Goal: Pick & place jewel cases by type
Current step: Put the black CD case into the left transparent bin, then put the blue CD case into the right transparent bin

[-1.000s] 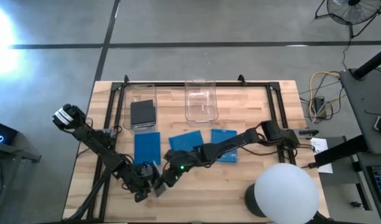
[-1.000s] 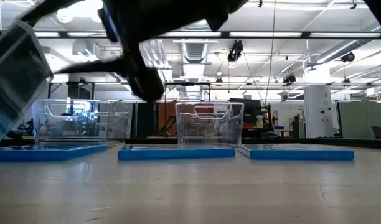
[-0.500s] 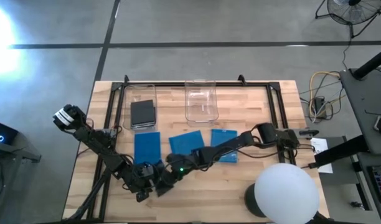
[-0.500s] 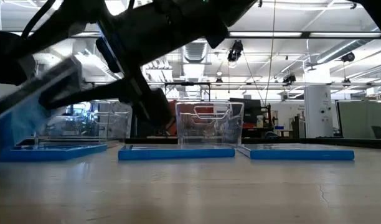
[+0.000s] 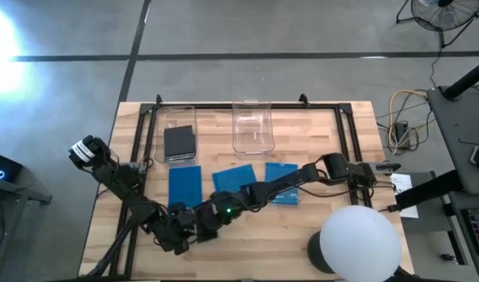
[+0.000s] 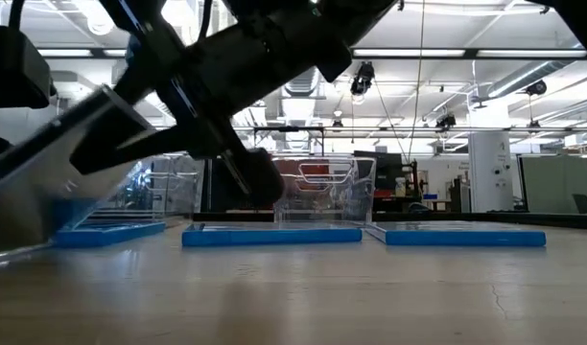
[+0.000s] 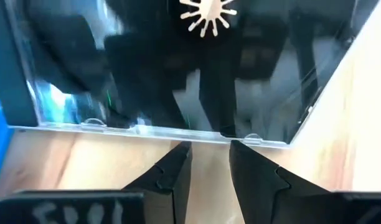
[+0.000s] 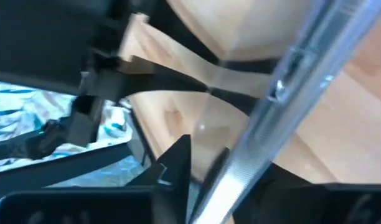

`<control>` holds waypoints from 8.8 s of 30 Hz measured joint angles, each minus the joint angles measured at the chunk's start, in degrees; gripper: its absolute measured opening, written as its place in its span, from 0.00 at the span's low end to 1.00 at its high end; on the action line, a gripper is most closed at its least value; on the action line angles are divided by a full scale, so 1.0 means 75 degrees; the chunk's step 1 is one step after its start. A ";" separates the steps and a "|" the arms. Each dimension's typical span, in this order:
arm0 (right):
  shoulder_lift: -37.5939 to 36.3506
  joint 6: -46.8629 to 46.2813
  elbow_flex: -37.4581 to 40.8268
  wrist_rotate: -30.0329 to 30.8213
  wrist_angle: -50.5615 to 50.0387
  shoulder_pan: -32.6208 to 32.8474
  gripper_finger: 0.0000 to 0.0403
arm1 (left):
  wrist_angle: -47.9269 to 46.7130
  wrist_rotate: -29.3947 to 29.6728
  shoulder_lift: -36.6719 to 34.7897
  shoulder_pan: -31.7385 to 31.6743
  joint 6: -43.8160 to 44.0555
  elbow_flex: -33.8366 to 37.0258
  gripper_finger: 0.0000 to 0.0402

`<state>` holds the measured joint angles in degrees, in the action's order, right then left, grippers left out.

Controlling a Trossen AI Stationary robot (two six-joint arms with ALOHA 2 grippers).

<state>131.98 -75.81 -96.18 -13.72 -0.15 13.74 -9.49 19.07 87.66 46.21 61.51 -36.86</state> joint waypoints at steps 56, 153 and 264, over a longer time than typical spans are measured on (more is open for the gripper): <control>0.2429 0.0175 -0.4952 0.0192 -0.0348 -0.3644 0.13 | -0.2884 0.6609 -0.7153 0.2053 -0.2564 -0.2508 0.23; 0.0402 0.0805 -0.0691 -0.0756 -0.1257 -0.1930 0.53 | -0.3028 0.1333 -0.3744 -0.0568 0.9005 0.2761 0.24; -0.2849 0.0159 -0.0670 0.3742 -0.5410 -0.0489 0.04 | -0.2914 0.3869 -0.4302 0.0983 0.4475 -0.0035 0.24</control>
<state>110.62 -74.62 -101.21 14.35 -40.73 10.08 -31.35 48.09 55.39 53.58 95.07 -37.13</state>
